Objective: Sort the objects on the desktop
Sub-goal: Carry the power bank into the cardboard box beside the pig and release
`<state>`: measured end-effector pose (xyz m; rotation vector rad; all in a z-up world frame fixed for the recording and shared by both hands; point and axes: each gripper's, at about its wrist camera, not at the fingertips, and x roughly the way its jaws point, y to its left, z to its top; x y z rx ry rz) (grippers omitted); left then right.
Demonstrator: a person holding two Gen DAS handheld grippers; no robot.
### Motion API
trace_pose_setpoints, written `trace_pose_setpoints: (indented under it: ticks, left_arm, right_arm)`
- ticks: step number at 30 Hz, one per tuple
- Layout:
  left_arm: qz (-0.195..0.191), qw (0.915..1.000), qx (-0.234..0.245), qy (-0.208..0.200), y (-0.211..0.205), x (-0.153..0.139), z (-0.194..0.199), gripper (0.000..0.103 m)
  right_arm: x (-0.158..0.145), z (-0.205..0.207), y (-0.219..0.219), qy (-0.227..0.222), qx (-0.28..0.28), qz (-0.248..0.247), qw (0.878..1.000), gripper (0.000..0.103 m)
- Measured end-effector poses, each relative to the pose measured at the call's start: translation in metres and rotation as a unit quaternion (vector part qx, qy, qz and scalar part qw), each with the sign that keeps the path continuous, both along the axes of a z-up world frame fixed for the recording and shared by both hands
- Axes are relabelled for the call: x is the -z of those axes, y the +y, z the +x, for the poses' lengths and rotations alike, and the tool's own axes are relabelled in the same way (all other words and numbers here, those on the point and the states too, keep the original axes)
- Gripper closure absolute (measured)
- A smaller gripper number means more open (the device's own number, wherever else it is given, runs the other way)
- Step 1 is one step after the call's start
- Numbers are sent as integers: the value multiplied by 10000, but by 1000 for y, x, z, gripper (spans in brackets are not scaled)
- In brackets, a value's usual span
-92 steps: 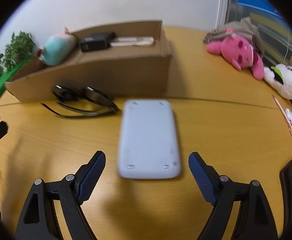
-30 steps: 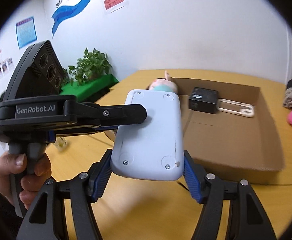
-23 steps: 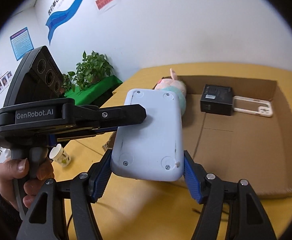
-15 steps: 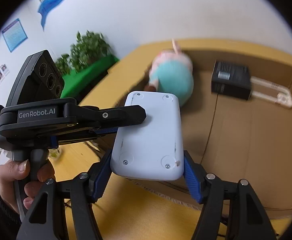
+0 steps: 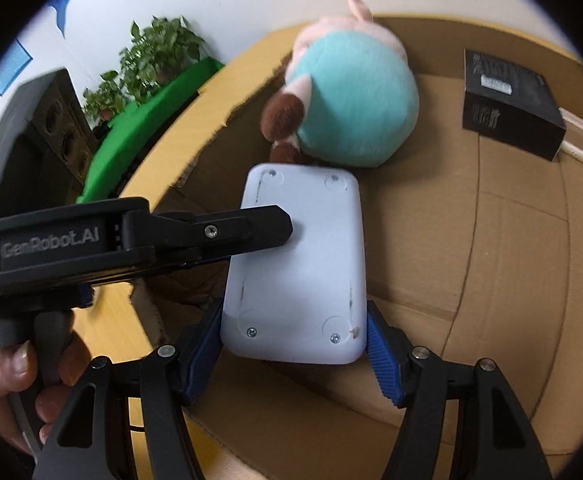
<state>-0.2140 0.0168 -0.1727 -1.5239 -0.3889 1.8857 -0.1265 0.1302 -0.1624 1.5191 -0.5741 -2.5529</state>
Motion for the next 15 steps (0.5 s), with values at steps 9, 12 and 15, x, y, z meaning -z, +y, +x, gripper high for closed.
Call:
trace_pose_setpoints:
  ticks: [9, 12, 15]
  left_arm:
    - [-304, 9995, -23, 128, 5, -6, 6, 67]
    - [-290, 9962, -65, 822, -2, -34, 23, 47]
    - [-300, 9820, -249, 1847, -17, -73, 58, 12]
  right_arm:
    - [0, 0, 3, -136, -87, 123, 9998, 32]
    - [-17, 22, 6, 158, -35, 164, 9997, 27]
    - [-38, 58, 18, 547, 227, -19, 9982, 23]
